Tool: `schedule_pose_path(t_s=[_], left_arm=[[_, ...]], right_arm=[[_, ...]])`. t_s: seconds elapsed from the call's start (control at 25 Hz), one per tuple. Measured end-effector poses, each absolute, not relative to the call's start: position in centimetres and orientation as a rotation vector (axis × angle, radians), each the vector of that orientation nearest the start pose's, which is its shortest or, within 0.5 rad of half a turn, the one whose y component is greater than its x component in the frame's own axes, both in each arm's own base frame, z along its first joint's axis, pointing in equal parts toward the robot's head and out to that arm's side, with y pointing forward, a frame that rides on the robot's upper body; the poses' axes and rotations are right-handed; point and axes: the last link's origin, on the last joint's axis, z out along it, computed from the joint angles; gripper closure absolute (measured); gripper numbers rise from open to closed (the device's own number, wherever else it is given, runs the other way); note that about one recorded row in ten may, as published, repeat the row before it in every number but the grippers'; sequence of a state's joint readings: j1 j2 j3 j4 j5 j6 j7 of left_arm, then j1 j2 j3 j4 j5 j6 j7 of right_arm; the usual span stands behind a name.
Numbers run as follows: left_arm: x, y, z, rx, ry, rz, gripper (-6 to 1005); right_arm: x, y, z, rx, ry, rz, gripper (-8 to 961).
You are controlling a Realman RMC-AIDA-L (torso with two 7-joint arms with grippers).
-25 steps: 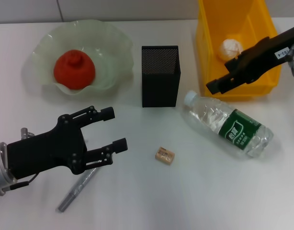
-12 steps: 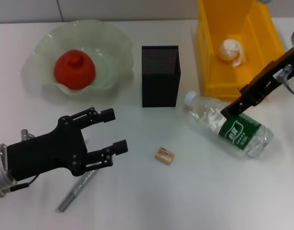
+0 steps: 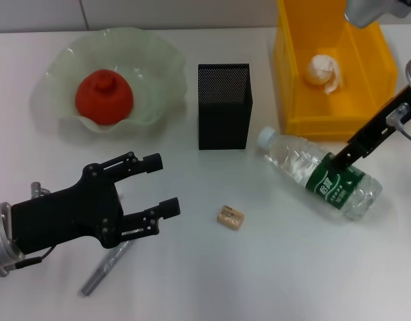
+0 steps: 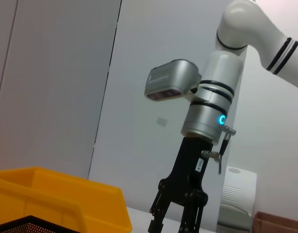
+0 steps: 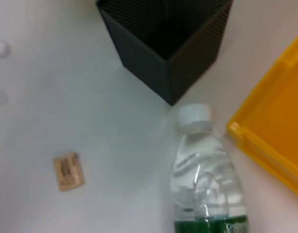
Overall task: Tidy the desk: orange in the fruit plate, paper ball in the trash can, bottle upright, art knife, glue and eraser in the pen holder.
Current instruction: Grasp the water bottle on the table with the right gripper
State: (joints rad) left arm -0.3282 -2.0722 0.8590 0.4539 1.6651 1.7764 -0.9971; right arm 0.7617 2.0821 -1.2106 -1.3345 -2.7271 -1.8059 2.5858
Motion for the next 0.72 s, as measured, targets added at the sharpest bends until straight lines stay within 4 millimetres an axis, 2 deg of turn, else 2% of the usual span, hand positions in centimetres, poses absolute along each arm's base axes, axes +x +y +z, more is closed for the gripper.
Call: schedule_pose_path(t_s=[0.72], left_arm=[[-27.7, 24.6, -1.8, -2.664, -0.420, -1.137, 218]], right_arm=[[16.5, 37.1, 0.6, -2.567, 0.988, -0.722, 139]])
